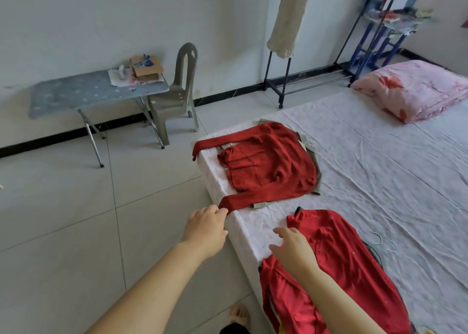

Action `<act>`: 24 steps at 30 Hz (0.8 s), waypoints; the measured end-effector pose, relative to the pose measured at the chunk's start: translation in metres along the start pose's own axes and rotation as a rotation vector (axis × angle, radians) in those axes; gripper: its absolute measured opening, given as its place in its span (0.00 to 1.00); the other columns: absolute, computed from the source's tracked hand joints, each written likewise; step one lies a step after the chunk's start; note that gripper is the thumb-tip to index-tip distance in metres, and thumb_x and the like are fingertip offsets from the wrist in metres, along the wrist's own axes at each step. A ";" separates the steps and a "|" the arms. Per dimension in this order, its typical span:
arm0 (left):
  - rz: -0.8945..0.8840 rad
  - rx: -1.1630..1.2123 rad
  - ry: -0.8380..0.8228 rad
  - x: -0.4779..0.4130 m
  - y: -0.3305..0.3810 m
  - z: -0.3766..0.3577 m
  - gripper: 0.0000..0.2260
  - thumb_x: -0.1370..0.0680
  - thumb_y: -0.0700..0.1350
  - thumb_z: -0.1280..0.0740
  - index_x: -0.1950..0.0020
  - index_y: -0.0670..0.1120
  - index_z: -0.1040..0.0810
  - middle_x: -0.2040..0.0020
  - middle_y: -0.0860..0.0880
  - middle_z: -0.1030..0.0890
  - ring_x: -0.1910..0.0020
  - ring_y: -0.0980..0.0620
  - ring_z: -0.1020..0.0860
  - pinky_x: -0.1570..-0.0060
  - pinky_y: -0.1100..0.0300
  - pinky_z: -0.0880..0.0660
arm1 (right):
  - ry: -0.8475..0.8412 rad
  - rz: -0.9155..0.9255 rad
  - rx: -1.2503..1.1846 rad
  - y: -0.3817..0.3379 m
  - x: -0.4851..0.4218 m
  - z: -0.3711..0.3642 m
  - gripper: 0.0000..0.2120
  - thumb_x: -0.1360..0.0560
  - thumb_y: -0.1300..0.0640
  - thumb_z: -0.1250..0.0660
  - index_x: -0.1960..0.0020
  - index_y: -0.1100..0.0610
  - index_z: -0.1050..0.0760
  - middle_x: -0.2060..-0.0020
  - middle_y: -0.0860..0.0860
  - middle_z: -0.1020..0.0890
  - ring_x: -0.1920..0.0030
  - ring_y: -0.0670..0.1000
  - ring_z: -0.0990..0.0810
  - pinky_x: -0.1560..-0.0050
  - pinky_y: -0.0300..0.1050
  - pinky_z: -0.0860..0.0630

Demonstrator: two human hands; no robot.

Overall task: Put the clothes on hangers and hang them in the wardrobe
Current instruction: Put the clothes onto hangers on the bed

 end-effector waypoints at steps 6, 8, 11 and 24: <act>-0.081 -0.026 -0.049 -0.081 -0.023 0.023 0.21 0.22 0.51 0.39 0.30 0.48 0.37 0.34 0.48 0.31 0.35 0.47 0.33 0.37 0.54 0.38 | 0.029 -0.073 -0.019 -0.027 -0.071 0.022 0.22 0.25 0.51 0.34 0.32 0.53 0.32 0.37 0.51 0.28 0.39 0.51 0.28 0.40 0.45 0.29; -0.129 -0.035 -0.062 -0.115 -0.030 0.027 0.21 0.22 0.51 0.39 0.30 0.48 0.37 0.34 0.48 0.31 0.35 0.47 0.33 0.36 0.54 0.38 | 0.044 -0.120 -0.035 -0.033 -0.093 0.026 0.22 0.25 0.51 0.35 0.32 0.52 0.32 0.37 0.51 0.28 0.39 0.51 0.27 0.40 0.46 0.29; -0.219 -0.022 -0.085 -0.164 -0.041 0.035 0.23 0.22 0.51 0.39 0.29 0.48 0.39 0.33 0.48 0.32 0.33 0.47 0.34 0.35 0.53 0.40 | 0.081 -0.205 -0.031 -0.040 -0.127 0.028 0.22 0.25 0.51 0.34 0.33 0.52 0.32 0.38 0.51 0.27 0.38 0.51 0.28 0.40 0.45 0.29; -0.536 -0.105 -0.168 -0.324 -0.091 0.084 0.20 0.22 0.51 0.39 0.32 0.48 0.36 0.36 0.48 0.30 0.36 0.47 0.32 0.35 0.53 0.39 | 0.143 -0.497 -0.108 -0.105 -0.230 0.027 0.21 0.25 0.50 0.34 0.33 0.51 0.31 0.39 0.51 0.27 0.39 0.51 0.28 0.40 0.47 0.29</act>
Point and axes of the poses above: each hand's wrist, its own x-axis away from the middle knuckle, its own z-axis out of the back of the hand, y = z × x, the point moved 9 cm from there along -x, towards the middle knuckle
